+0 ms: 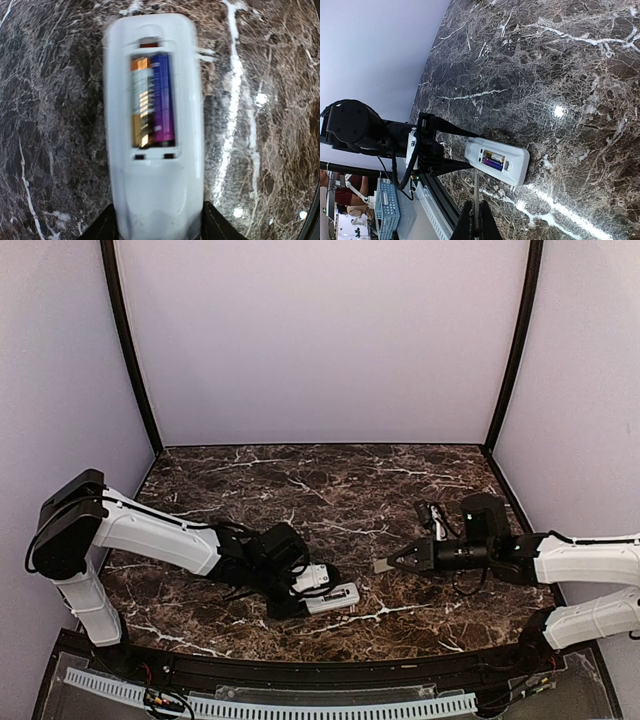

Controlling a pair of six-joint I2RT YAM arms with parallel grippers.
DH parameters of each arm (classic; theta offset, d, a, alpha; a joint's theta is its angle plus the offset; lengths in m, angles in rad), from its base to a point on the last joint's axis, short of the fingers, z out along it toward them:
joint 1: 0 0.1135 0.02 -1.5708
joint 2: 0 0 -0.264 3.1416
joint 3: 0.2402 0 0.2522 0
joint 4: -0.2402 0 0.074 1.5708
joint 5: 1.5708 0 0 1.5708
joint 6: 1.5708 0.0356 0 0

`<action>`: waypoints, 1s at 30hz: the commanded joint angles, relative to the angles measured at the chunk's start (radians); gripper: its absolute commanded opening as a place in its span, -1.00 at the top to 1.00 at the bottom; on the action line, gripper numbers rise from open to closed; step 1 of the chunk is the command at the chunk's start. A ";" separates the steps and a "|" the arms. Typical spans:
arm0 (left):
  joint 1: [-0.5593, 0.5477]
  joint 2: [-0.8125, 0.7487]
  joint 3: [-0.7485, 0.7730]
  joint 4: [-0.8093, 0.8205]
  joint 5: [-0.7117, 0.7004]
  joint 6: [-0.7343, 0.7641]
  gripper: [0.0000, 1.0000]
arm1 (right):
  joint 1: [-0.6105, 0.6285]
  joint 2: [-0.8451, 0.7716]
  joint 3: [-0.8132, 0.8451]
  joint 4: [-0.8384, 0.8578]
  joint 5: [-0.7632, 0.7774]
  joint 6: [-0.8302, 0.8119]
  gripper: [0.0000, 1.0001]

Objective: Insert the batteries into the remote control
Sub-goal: Hold the remote control without the battery cover at the center of the board, then place the battery cover on the remote control without the battery cover.

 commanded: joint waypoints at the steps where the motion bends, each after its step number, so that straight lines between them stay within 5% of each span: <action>1: -0.025 0.008 -0.009 -0.032 -0.019 -0.058 0.12 | 0.003 0.049 0.027 0.004 -0.031 -0.044 1.00; 9: -0.090 0.042 0.010 -0.087 -0.010 -0.213 0.26 | 0.002 0.140 0.120 -0.083 -0.123 -0.143 1.00; 18: -0.225 0.039 -0.039 -0.026 -0.049 -0.316 0.42 | 0.023 0.193 0.057 0.032 -0.184 -0.086 1.00; 30: -0.230 0.040 -0.058 0.054 -0.056 -0.320 0.27 | 0.128 0.285 -0.048 0.304 -0.129 0.082 1.00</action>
